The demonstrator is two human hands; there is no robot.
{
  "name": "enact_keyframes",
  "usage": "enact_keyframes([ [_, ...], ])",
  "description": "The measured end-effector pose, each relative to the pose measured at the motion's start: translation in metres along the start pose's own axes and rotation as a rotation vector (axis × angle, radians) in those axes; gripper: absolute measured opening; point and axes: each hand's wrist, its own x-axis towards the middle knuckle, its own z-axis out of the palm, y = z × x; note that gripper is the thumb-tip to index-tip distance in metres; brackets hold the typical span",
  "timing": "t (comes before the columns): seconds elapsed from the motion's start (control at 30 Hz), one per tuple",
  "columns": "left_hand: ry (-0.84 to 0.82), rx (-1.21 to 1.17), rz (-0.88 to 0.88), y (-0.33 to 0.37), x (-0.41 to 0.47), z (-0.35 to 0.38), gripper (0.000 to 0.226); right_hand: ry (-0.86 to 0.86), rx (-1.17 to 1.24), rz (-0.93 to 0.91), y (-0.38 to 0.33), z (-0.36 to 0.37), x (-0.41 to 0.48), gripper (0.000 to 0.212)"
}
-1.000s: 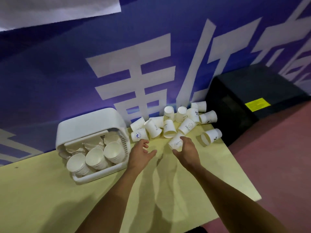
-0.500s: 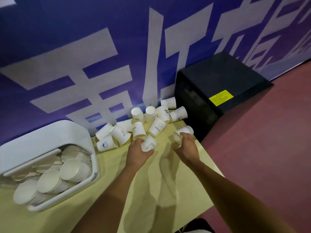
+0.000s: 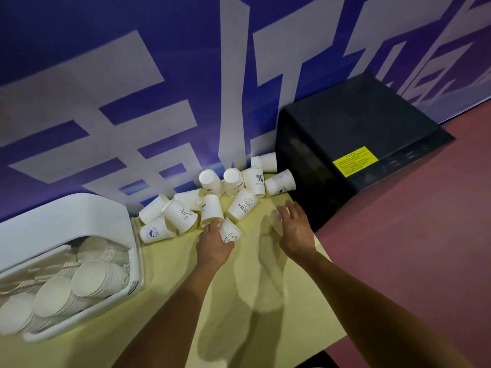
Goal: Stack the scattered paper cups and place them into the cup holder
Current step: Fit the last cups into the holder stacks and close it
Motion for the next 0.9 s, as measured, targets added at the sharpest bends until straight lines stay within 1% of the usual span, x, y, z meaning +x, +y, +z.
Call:
enact_keyframes([
  [0.1,-0.003,0.025,-0.007,-0.001,0.002,0.005,0.068,-0.035,-0.102,-0.078,0.007,0.008,0.003,0.064],
  [0.2,0.007,0.030,-0.013,-0.001,0.001,0.010,0.066,-0.038,-0.142,-0.092,0.007,0.010,0.001,0.057],
  [0.27,0.004,0.029,-0.020,-0.002,0.000,0.012,0.065,-0.007,-0.196,-0.102,0.007,0.011,-0.003,0.053],
  [0.37,-0.003,0.025,-0.024,-0.004,-0.002,0.012,0.066,0.035,-0.277,-0.170,0.008,0.011,-0.007,0.049],
  [0.47,-0.020,0.006,-0.032,-0.007,-0.006,0.009,0.069,0.088,-0.296,-0.211,0.009,0.012,-0.013,0.044],
  [0.53,-0.029,-0.017,-0.033,-0.011,-0.010,0.005,0.069,0.098,-0.251,-0.207,0.002,0.012,-0.016,0.039],
  [0.57,-0.034,-0.034,-0.033,-0.014,-0.012,0.002,0.069,0.091,-0.206,-0.186,-0.004,0.011,-0.017,0.040],
  [0.63,-0.036,-0.064,-0.034,-0.019,-0.017,-0.005,0.068,0.053,-0.106,-0.115,-0.020,0.008,-0.019,0.054],
  [0.7,-0.020,-0.098,-0.034,-0.026,-0.023,-0.015,0.067,0.056,-0.010,-0.066,-0.035,0.006,-0.020,0.060],
  [0.8,0.024,-0.158,-0.026,-0.041,-0.035,-0.034,0.065,0.073,0.102,-0.074,-0.060,0.005,-0.022,0.061],
  [0.9,0.058,-0.174,-0.024,-0.062,-0.052,-0.052,0.065,0.080,0.130,-0.126,-0.090,0.007,-0.025,0.062],
])
